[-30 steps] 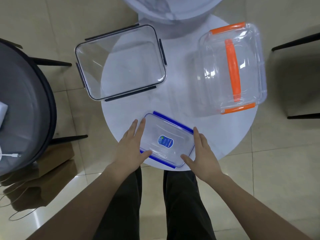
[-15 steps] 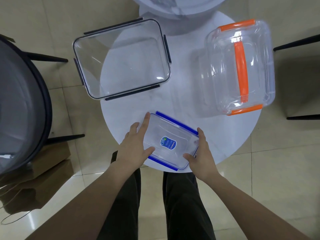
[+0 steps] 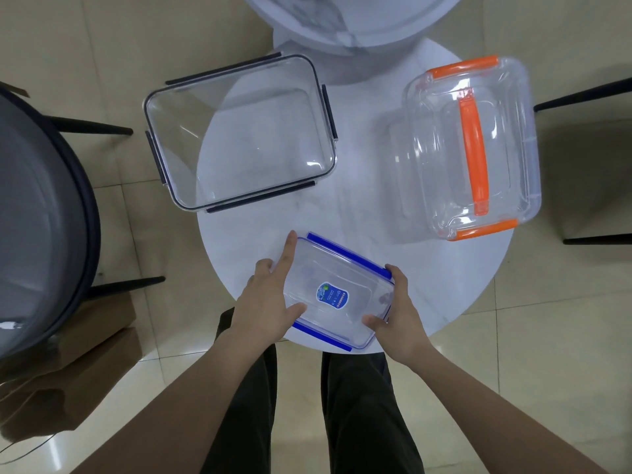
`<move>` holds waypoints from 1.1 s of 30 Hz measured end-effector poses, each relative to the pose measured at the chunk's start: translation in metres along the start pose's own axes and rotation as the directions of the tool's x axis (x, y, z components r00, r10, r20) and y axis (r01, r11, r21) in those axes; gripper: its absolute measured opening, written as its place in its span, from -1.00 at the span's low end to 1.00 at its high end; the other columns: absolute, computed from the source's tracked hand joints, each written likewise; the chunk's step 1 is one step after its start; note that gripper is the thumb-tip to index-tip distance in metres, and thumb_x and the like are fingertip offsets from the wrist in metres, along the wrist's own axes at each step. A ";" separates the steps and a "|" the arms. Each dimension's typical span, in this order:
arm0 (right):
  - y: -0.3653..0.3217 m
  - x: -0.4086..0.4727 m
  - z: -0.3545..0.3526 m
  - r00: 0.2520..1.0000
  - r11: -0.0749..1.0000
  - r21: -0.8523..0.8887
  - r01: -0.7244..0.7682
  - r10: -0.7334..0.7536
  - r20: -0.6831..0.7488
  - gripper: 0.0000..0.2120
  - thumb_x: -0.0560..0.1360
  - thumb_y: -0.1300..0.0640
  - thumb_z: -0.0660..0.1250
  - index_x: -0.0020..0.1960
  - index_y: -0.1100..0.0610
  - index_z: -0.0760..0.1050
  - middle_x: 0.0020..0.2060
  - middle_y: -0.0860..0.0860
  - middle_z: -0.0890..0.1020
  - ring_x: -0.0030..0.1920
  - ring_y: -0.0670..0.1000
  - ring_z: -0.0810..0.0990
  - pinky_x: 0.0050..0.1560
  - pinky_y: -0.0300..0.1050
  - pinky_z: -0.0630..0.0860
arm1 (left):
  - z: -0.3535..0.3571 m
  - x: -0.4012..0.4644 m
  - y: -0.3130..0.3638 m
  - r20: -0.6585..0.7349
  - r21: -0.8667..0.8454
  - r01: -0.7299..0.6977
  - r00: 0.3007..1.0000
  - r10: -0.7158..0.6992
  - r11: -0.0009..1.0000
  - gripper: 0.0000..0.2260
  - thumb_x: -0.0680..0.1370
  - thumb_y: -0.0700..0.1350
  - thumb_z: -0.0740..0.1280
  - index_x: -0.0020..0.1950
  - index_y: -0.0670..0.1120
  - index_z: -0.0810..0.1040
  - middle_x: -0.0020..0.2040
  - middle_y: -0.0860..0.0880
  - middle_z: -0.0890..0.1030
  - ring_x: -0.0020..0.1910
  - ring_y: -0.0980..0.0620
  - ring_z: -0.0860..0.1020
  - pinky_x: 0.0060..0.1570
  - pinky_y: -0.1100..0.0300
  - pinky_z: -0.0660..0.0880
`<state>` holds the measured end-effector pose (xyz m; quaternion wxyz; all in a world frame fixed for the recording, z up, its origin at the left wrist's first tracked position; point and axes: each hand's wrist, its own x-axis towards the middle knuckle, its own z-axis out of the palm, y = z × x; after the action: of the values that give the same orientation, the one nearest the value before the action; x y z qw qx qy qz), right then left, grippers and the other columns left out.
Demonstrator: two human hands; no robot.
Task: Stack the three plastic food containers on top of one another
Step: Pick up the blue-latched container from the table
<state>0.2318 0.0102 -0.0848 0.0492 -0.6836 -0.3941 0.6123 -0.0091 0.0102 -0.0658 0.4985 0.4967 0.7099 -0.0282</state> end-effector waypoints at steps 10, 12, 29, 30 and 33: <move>-0.003 -0.004 0.002 0.999 0.997 0.063 0.039 -0.039 0.000 -0.17 0.40 0.44 0.50 0.42 -0.09 0.16 0.17 -0.23 0.47 0.21 -0.08 0.53 -0.11 -0.39 0.61 | -0.001 0.001 0.002 0.000 0.013 0.010 1.000 -0.010 1.000 0.12 0.47 0.00 0.53 0.43 0.45 -0.43 0.33 -0.07 0.36 0.20 -0.01 0.51 0.11 0.02 0.65; -0.003 -0.004 0.002 0.999 0.997 0.066 0.044 -0.044 -0.001 -0.18 0.40 0.44 0.50 0.42 -0.09 0.17 0.17 -0.24 0.47 0.21 -0.09 0.53 -0.12 -0.40 0.60 | -0.001 0.001 0.002 -0.001 0.017 0.015 1.000 -0.015 1.000 0.12 0.46 0.00 0.54 0.42 0.45 -0.43 0.34 -0.07 0.36 0.20 -0.01 0.51 0.12 0.02 0.65; -0.035 -0.032 -0.015 0.988 0.983 0.102 0.151 -0.146 -0.047 -0.17 0.41 0.41 0.50 0.51 0.04 0.16 0.20 -0.22 0.49 0.19 -0.26 0.56 -0.15 -0.38 0.60 | -0.032 -0.026 0.011 -0.058 -0.144 0.013 0.998 -0.022 0.989 0.04 0.44 0.03 0.56 0.61 0.30 -0.18 0.21 -0.01 0.43 0.12 0.07 0.50 0.11 0.08 0.59; -0.039 -0.035 -0.018 0.989 0.986 0.089 0.139 -0.134 -0.062 -0.15 0.41 0.39 0.51 0.52 0.00 0.14 0.19 -0.23 0.49 0.18 -0.16 0.58 -0.18 -0.38 0.60 | -0.037 -0.029 0.011 -0.073 -0.199 0.032 0.996 -0.048 0.980 -0.01 0.44 0.02 0.56 0.63 0.23 -0.07 0.22 0.01 0.45 0.12 0.08 0.50 0.07 0.11 0.59; -0.050 -0.044 -0.025 0.989 0.997 0.018 0.080 -0.078 -0.124 -0.16 0.43 0.33 0.51 0.52 -0.07 0.14 0.12 -0.19 0.49 0.09 -0.09 0.56 -0.29 -0.44 0.58 | -0.047 -0.035 0.013 -0.114 -0.304 0.090 0.985 -0.130 0.949 -0.33 0.45 0.04 0.54 0.51 0.03 0.36 0.25 0.02 0.56 -0.03 0.13 0.56 -0.20 0.34 0.52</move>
<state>0.2324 0.0286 -0.0156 0.1054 -0.7033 -0.4101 0.5711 -0.0311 0.0176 -0.0107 0.5168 0.3763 0.7644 0.0841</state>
